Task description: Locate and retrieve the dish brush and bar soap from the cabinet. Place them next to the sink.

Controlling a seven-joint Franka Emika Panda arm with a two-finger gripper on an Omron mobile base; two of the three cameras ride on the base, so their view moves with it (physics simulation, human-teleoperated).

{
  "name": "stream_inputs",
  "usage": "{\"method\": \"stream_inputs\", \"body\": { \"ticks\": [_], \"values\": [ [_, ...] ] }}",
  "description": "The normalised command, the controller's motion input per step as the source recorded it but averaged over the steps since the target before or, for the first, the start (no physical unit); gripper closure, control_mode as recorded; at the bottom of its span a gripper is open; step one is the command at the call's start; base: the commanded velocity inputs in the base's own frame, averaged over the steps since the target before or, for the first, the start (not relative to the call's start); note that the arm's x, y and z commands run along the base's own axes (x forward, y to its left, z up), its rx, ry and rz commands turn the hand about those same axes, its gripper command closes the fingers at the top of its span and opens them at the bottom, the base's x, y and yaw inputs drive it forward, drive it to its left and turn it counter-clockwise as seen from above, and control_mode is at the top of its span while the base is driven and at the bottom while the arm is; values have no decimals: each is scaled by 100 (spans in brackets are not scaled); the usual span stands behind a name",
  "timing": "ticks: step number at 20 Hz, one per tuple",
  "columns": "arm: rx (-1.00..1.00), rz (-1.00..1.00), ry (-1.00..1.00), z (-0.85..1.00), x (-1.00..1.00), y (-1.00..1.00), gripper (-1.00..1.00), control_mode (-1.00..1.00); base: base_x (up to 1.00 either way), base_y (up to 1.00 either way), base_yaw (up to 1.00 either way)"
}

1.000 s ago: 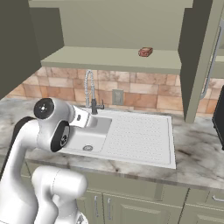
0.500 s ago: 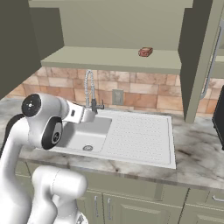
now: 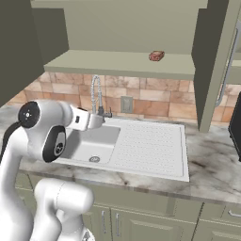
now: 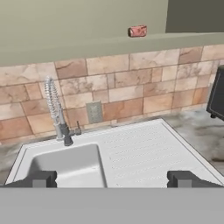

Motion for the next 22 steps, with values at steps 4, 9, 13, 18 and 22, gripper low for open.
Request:
{"method": "stream_inputs", "body": {
  "ticks": [4,9,13,18,22],
  "values": [
    [-1,0,1,33,-1,-23,-100,-100,0,0,0],
    [-3,0,0,38,0,-24,-100,-100,0,0,0],
    [-3,0,0,35,0,-24,-100,-100,0,0,0],
    [-3,0,0,37,0,-22,-100,-100,0,0,0],
    [-5,-2,0,23,0,-23,-100,-100,0,0,0]
  ]
}}
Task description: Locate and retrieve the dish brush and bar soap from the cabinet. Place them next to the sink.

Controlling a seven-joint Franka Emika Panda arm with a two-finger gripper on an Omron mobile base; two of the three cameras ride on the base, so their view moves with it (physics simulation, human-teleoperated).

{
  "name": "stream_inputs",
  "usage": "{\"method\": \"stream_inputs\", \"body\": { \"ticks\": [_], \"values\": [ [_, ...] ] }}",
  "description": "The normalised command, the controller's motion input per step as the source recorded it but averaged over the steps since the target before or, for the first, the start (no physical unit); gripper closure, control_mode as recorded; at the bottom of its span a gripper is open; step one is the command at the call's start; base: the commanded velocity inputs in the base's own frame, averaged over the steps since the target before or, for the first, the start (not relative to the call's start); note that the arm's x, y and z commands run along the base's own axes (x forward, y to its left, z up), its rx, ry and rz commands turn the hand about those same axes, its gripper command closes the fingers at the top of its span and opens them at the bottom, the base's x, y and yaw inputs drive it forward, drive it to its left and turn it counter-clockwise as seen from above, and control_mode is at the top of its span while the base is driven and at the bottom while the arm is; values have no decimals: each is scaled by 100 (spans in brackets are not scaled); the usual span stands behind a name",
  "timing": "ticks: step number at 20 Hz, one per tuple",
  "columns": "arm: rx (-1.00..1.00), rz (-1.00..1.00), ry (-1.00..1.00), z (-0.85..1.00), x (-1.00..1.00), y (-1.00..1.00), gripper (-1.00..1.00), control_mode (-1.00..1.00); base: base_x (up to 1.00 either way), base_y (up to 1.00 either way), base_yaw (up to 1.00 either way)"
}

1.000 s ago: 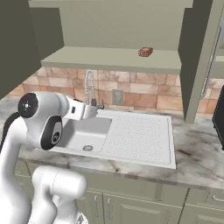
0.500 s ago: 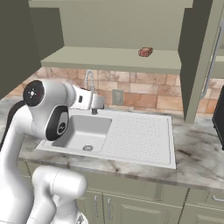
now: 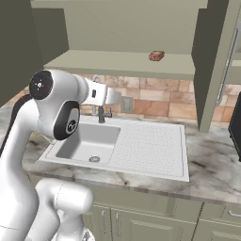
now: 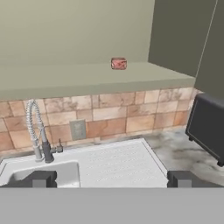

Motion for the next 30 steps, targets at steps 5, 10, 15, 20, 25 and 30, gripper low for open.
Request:
{"method": "stream_inputs", "body": {
  "ticks": [5,10,15,20,25,30],
  "values": [
    [-7,-6,-4,13,4,-19,-100,-100,0,0,0],
    [0,-2,-3,17,3,-12,-100,-100,0,0,0],
    [3,0,0,6,1,-9,-100,-100,0,0,0],
    [0,0,-5,27,1,0,-100,-100,0,0,0],
    [0,1,-2,24,7,0,-100,-100,0,0,0],
    [0,4,0,18,22,0,-100,-100,0,0,0]
  ]
}}
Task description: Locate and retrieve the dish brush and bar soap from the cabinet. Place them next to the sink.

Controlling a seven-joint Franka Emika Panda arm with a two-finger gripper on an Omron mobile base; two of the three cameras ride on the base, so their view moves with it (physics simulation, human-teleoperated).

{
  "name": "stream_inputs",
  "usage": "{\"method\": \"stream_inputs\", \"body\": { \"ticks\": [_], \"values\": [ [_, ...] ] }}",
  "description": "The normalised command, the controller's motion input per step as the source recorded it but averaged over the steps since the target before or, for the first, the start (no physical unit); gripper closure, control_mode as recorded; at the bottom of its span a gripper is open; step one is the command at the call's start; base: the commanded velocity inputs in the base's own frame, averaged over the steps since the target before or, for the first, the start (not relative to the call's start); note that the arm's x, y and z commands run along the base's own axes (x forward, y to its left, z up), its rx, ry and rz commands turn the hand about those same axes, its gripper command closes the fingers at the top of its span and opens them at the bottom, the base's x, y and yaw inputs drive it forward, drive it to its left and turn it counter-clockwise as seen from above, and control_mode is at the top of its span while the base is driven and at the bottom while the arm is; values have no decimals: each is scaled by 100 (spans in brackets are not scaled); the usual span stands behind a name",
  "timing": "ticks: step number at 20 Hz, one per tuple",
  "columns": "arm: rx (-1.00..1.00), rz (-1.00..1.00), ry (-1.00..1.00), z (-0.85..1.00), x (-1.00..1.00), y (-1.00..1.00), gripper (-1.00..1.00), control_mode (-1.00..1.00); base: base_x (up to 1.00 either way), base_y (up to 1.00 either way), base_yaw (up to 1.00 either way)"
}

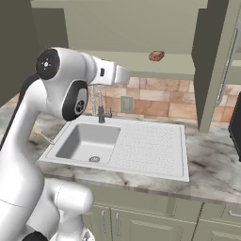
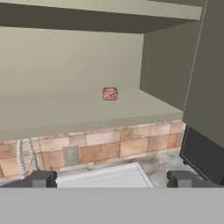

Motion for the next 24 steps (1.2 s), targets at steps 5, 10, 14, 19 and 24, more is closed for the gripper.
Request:
{"method": "stream_inputs", "body": {
  "ticks": [5,10,14,19,24],
  "values": [
    [0,5,0,1,32,-3,-100,-100,0,0,0],
    [-1,-2,-3,-2,36,0,-100,-100,0,0,0],
    [0,-10,0,0,33,-7,-100,-100,0,0,0],
    [0,-5,0,0,30,-13,-100,-100,0,0,0],
    [1,0,0,1,30,-6,-100,-100,0,0,0]
  ]
}}
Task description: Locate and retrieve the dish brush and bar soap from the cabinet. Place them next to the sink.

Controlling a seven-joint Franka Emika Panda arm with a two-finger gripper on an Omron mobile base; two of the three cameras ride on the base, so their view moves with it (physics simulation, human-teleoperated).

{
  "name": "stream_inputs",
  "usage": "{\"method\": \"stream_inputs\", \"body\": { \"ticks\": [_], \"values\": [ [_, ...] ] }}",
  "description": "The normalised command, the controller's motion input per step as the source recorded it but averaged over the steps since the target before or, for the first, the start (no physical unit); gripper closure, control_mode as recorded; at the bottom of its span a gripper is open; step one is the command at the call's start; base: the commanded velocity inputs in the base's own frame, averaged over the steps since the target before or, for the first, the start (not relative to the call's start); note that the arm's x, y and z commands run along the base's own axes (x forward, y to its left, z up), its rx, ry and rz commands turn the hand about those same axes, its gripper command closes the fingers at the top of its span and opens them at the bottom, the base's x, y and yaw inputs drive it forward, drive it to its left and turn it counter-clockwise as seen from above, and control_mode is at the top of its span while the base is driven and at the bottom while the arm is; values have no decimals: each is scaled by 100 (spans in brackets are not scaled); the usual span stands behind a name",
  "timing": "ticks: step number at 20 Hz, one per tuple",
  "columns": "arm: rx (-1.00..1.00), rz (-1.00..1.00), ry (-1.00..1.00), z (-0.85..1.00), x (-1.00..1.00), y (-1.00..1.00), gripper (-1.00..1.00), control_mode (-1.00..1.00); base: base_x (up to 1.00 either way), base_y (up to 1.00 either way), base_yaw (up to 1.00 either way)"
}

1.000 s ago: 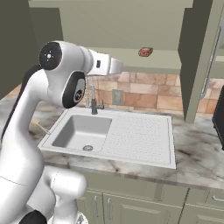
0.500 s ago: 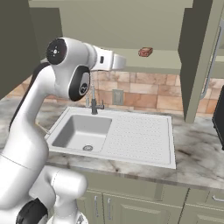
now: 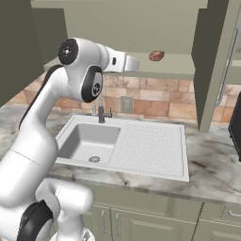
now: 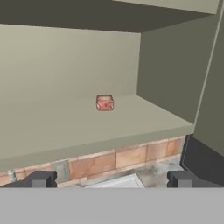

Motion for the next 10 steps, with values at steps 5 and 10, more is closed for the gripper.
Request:
{"method": "stream_inputs", "body": {
  "ticks": [5,10],
  "values": [
    [0,1,3,0,30,-4,-100,-100,0,0,0],
    [0,0,5,0,30,-10,-100,-100,0,0,0]
  ]
}}
